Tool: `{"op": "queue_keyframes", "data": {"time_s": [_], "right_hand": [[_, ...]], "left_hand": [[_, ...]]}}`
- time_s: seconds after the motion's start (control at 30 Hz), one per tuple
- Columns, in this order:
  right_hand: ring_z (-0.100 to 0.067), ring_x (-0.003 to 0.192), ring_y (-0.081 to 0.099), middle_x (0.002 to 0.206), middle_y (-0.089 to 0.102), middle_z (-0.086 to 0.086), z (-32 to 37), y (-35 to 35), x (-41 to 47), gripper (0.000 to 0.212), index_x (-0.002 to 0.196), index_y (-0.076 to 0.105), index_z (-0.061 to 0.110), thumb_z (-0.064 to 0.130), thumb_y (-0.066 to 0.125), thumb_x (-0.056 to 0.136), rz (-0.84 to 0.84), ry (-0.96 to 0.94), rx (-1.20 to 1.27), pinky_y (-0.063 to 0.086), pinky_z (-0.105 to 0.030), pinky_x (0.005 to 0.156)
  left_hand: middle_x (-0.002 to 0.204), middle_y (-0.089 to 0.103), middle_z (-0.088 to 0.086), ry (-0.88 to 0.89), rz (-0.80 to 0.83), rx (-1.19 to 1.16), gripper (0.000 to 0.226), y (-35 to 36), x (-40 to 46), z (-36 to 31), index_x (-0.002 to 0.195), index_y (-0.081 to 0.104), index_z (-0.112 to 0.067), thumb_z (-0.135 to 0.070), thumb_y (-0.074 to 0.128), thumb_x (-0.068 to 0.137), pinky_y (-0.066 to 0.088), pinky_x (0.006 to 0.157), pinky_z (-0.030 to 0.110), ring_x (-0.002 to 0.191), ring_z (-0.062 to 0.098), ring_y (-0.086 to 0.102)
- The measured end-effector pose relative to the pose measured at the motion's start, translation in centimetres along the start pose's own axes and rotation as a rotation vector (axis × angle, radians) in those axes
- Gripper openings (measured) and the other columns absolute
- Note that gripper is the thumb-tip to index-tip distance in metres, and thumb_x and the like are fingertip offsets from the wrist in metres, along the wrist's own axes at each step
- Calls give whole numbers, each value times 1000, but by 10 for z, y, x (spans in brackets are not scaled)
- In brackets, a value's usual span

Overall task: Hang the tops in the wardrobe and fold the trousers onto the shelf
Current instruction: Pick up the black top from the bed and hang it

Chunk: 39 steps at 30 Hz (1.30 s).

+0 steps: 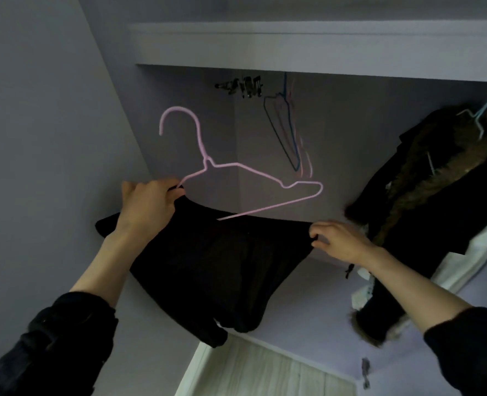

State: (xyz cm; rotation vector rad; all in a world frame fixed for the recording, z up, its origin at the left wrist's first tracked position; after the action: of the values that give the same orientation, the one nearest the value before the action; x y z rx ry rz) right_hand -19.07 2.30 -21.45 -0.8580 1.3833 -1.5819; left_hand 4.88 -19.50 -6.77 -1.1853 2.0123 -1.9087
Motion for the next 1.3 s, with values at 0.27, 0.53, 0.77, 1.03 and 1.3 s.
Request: {"op": "queue_keyframes", "data": {"time_s": [0.27, 0.53, 0.77, 1.03, 1.3], "right_hand": [[-19, 91, 59, 95, 57, 3, -28, -74, -11, 12, 96, 66, 10, 18, 65, 87, -140, 82, 86, 42, -27, 77], [-8, 86, 47, 93, 49, 6, 63, -105, -8, 14, 97, 65, 7, 18, 64, 88, -240, -181, 150, 39, -24, 81], [-8, 80, 53, 111, 45, 6, 55, -113, -19, 20, 99, 61, 12, 5, 69, 82, -370, -111, 400, 45, -18, 79], [-22, 111, 45, 103, 63, 0, 12, -94, -26, 19, 106, 62, 14, 27, 55, 93, -228, 176, -71, 29, -36, 88], [-33, 88, 58, 85, 58, -4, 4, -102, -33, 8, 93, 56, 5, 11, 51, 94, -491, 228, 271, 36, -38, 83]], "left_hand": [[93, 70, 5, 49, 113, 166, 22, 33, -6, -13, 98, 64, -23, -19, 42, 97, 20, 81, 34, 86, 28, 61], [83, 71, 9, 175, 37, 67, 19, 38, -9, -64, 94, 69, -18, -19, 50, 95, 13, 71, 32, 76, 33, 63], [79, 71, 10, 154, -29, -216, 16, 29, -5, -70, 90, 72, -14, -17, 57, 92, 20, 76, 29, 80, 35, 62], [74, 70, 9, 119, -30, -401, 15, 21, -1, -63, 87, 72, -11, -15, 59, 91, 43, 91, 46, 76, 36, 63], [135, 49, 7, -91, -76, -189, 64, 31, -12, -25, 139, 42, -23, -46, 62, 83, 18, 98, 39, 126, 27, 38]]}}
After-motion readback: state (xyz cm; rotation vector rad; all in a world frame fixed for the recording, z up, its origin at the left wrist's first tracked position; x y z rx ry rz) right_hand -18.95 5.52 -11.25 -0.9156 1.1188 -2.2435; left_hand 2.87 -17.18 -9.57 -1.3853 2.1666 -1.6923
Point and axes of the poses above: each hand's wrist, its own x-axis towards the middle knuckle, its own y-axis out of the palm, z = x × y, the point moved 8 cm from there along x, towards the middle knuckle
